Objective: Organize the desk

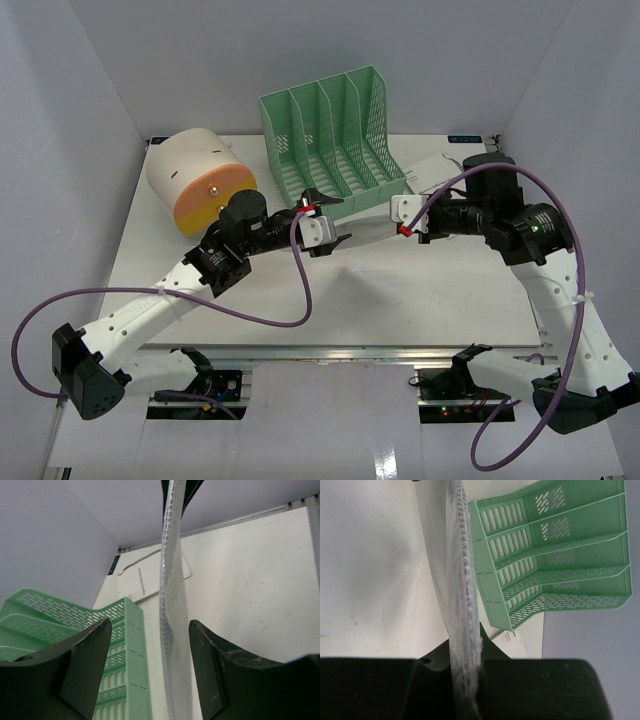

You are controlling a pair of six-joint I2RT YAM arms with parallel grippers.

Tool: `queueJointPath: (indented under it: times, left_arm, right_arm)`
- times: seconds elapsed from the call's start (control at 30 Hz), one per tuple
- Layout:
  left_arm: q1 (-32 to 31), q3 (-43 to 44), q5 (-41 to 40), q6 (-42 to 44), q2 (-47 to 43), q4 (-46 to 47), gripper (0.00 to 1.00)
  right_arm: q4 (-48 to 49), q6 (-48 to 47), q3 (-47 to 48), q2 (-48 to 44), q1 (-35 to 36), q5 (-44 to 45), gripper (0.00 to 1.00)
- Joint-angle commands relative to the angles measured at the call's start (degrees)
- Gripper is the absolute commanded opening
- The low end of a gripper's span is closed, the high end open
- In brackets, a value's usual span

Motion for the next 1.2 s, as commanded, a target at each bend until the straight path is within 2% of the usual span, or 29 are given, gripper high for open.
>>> queueJointPath:
  times: [0.0,0.1,0.27,0.33,0.4,0.47,0.5,0.53,0.63,0.67,0.7,0.77,0.8,0.87,1.0,1.07,1.17]
  left_arm:
    - [0.0,2.2,5.1,-3.5,-0.2,-2.2,0.66]
    - [-0.1,2.9,6.0,-4.4,1.5,-3.2,0.58]
    - [-0.1,3.6,7.7,-5.7,3.9,-4.3,0.36]
    - [-0.1,3.1,7.5,-5.9,3.9,-4.7,0.25]
    - [-0.1,2.3,6.5,-5.8,3.4,-4.8,0.08]
    - [-0.1,1.2,5.1,-6.4,2.4,-4.2,0.0]
    - [-0.1,0.6,3.8,-6.9,1.9,-3.1,0.0]
    - [0.0,-0.2,2.2,-8.0,1.2,-1.5,0.0]
    - [0.0,-2.6,-6.7,-12.2,-1.2,3.9,0.0]
    - [0.0,-3.1,-7.7,-13.7,-1.9,5.3,0.0]
    - [0.2,-3.9,-12.4,-15.8,-2.7,7.6,0.0]
    - [0.6,-5.4,-24.4,-19.0,-3.8,11.8,0.0]
    - [0.7,-6.2,-27.6,-20.3,-4.3,14.1,0.0]
    - [2.0,-7.6,-33.9,-24.2,-4.8,18.9,0.0]
    - [4.2,-6.4,-43.7,-34.4,-2.8,23.4,0.0]
    - [4.2,-6.5,-48.8,-38.2,-1.2,29.3,0.0]
    - [4.2,-5.4,-54.5,-38.9,1.1,35.7,0.0]
  right_arm:
    - [2.3,-0.8,3.4,0.4,2.7,-2.6,0.08]
    - [3.7,1.4,3.1,0.5,6.8,-1.0,0.08]
    - [5.6,4.5,3.0,1.4,11.9,1.6,0.08]
    - [6.4,5.1,2.8,1.5,12.8,2.1,0.08]
    - [7.1,5.7,2.5,1.5,13.1,2.6,0.08]
    - [8.0,6.6,1.9,1.6,13.3,3.6,0.08]
    - [9.1,7.4,1.3,1.5,13.3,4.1,0.1]
    - [10.1,8.6,0.6,1.4,13.3,5.2,0.22]
    - [17.2,13.2,-2.8,0.0,13.3,10.0,0.7]
    - [18.1,13.6,-3.2,-0.1,13.3,12.0,0.83]
    - [21.8,15.7,-4.6,-1.1,13.1,16.0,0.88]
    - [31.2,22.0,-7.1,-3.3,12.5,23.2,0.9]
    - [33.1,24.1,-6.9,-3.6,11.7,26.7,0.9]
    - [35.9,30.1,-5.6,-3.8,5.2,27.6,0.9]
    - [37.6,42.5,-4.4,-3.6,-9.9,16.8,0.9]
    - [38.2,45.8,-6.1,-3.7,-13.8,13.2,0.9]
    - [40.0,48.8,-11.6,-5.0,-16.4,10.1,0.9]
